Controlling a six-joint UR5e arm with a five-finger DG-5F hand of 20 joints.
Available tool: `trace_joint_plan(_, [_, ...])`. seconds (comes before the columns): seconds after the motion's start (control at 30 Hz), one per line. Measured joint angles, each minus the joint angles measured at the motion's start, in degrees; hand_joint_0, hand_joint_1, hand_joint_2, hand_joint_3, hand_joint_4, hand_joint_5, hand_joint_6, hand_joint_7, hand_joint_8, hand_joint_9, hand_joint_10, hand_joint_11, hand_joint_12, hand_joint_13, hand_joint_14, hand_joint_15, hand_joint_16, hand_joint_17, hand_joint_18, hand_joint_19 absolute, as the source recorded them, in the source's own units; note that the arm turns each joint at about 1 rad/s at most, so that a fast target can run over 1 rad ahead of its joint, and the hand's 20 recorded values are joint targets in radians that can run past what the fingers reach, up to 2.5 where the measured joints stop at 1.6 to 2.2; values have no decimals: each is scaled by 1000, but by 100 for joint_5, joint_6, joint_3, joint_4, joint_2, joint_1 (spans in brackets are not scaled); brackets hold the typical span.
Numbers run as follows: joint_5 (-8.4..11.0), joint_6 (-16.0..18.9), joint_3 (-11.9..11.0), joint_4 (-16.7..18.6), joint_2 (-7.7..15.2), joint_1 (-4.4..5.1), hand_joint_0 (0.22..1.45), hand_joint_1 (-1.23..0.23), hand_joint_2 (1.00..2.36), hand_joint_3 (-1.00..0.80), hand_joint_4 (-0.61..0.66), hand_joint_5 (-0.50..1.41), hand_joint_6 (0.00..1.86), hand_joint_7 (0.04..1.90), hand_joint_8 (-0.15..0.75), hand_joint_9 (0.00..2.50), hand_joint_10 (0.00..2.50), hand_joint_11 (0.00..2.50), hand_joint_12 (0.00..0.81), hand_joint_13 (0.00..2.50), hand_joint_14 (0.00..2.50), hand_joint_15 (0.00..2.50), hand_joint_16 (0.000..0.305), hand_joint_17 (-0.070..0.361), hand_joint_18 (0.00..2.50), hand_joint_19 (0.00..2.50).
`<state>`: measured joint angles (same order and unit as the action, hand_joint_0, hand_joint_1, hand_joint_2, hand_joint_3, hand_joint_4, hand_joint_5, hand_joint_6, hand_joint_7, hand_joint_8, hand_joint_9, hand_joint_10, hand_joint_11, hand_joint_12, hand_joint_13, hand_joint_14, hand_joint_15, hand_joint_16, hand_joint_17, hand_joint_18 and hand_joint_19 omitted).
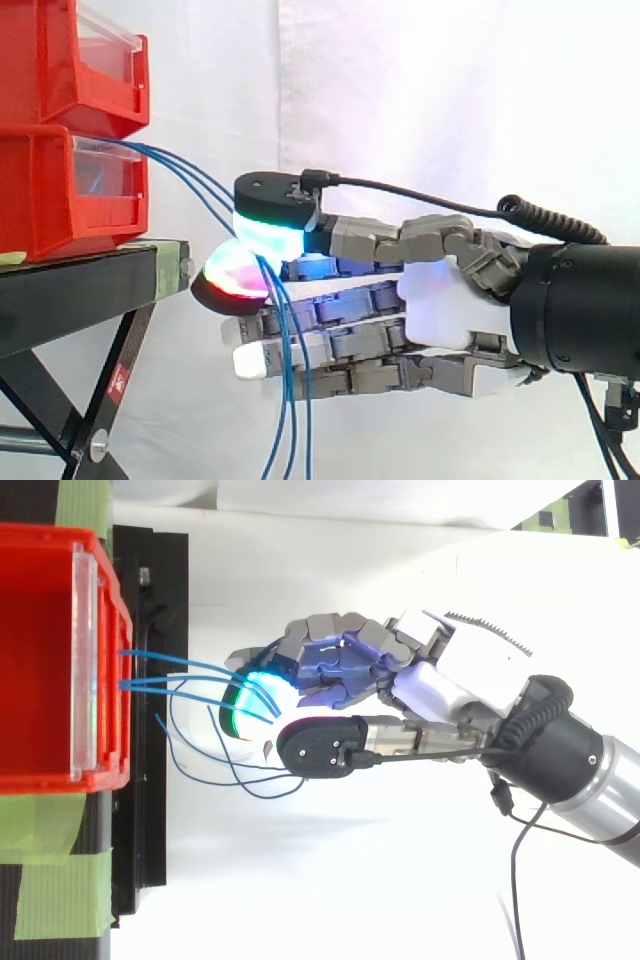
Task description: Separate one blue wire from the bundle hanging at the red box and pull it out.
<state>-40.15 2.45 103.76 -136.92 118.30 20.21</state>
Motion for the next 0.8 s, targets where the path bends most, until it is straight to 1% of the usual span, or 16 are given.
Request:
trace_joint_plan(0.07, [-4, 227, -1, -53, 0, 0, 658, -685, 1015, -330, 174, -204, 778, 946, 250, 638, 6, 200, 278, 1123, 16, 411, 38, 86, 498, 196])
trace_joint_plan(0.13, [-7, 359, -2, -84, 0, 0, 658, -685, 1015, -330, 171, -204, 777, 955, 253, 640, 5, 193, 282, 1166, 14, 372, 36, 81, 493, 170])
trace_joint_plan(0.33, [-55, 750, -3, -168, 0, 1, 660, -683, 1015, -331, 181, -204, 777, 952, 259, 688, 7, 231, 277, 1290, 16, 404, 34, 75, 501, 139])
trace_joint_plan(0.4, [-87, 866, -3, -192, 0, 1, 661, -680, 1015, -334, 186, -204, 776, 958, 283, 815, 9, 332, 278, 1302, 19, 445, 33, 75, 501, 132])
trace_joint_plan(0.53, [-142, 1045, -3, -266, 0, 5, 661, -677, 1015, -335, 187, -207, 775, 965, 293, 934, 13, 477, 281, 1275, 20, 458, 34, 76, 501, 136])
trace_joint_plan(0.6, [-152, 1091, -4, -300, 0, 8, 661, -676, 1015, -336, 187, -207, 776, 962, 296, 989, 17, 578, 265, 1262, 21, 510, 35, 78, 497, 146])
trace_joint_plan(0.67, [-156, 1123, -4, -330, 0, 10, 662, -673, 1015, -338, 184, -207, 775, 964, 294, 1033, 16, 682, 253, 1306, 24, 611, 35, 78, 494, 148])
trace_joint_plan(0.8, [-159, 1152, -7, -358, 0, 14, 662, -671, 1014, -340, 179, -209, 775, 973, 290, 1037, 18, 714, 256, 1383, 28, 817, 35, 79, 492, 157])
